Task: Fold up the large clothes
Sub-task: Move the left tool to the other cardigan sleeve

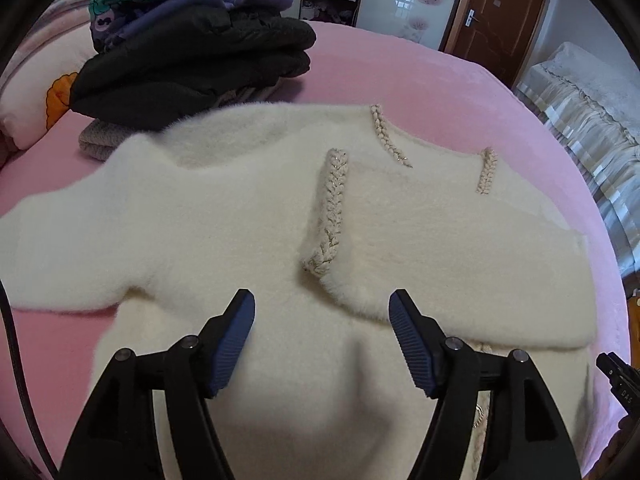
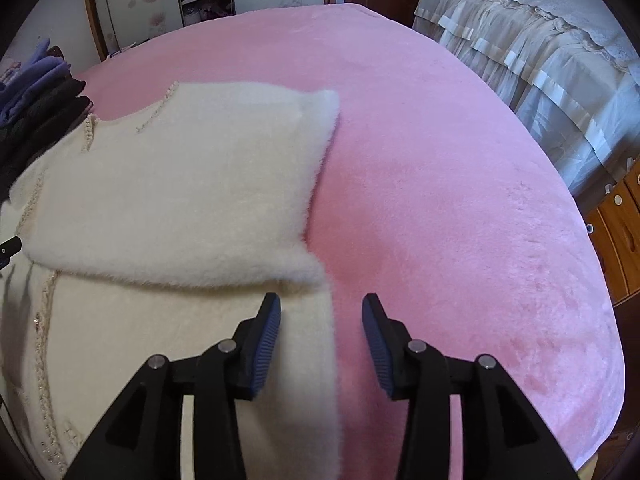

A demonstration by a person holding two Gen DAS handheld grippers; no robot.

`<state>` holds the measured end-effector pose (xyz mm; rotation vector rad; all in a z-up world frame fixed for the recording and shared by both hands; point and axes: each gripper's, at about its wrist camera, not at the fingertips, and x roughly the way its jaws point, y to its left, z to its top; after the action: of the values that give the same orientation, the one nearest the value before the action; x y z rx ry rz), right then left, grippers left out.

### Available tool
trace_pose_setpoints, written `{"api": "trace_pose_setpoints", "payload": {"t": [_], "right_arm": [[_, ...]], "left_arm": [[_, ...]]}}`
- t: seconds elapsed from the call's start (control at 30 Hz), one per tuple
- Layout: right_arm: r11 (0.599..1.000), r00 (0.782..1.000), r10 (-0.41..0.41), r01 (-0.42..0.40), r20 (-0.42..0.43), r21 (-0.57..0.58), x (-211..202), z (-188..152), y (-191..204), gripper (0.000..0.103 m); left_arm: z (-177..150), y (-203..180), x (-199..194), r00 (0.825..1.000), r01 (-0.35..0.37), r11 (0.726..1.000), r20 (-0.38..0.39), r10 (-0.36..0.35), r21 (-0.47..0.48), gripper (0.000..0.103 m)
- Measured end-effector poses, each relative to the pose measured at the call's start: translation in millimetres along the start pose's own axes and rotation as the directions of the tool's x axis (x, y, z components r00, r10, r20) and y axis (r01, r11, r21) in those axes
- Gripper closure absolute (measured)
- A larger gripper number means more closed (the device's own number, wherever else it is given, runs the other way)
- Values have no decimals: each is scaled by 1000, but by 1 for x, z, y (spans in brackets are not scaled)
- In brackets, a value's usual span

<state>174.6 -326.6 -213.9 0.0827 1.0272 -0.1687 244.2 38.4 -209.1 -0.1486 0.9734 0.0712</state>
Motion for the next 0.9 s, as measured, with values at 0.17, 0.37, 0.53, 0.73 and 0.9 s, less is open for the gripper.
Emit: {"api": "trace_pose_setpoints", "payload": {"t": [0.17, 0.37, 0.53, 0.73, 0.9], "right_arm": [[999, 997, -8, 12, 73, -45, -48, -15, 26, 60], [995, 994, 39, -29, 105, -95, -95, -23, 68, 60], [988, 986, 110, -95, 128, -118, -138, -33, 95, 60], [977, 977, 168, -148, 133, -153, -176, -47, 127, 54], [968, 970, 187, -155, 155, -195, -196, -54, 155, 53]], "left_arm": [[-10, 3, -60, 999, -38, 999, 37, 36, 33, 25], [-25, 10, -134, 994, 0, 1000, 112, -2, 21, 23], [-43, 16, -181, 987, 27, 999, 155, -33, 38, 23], [-59, 32, -218, 987, 59, 998, 151, -61, 19, 23], [-63, 48, -232, 988, 64, 998, 141, -65, 8, 17]]}}
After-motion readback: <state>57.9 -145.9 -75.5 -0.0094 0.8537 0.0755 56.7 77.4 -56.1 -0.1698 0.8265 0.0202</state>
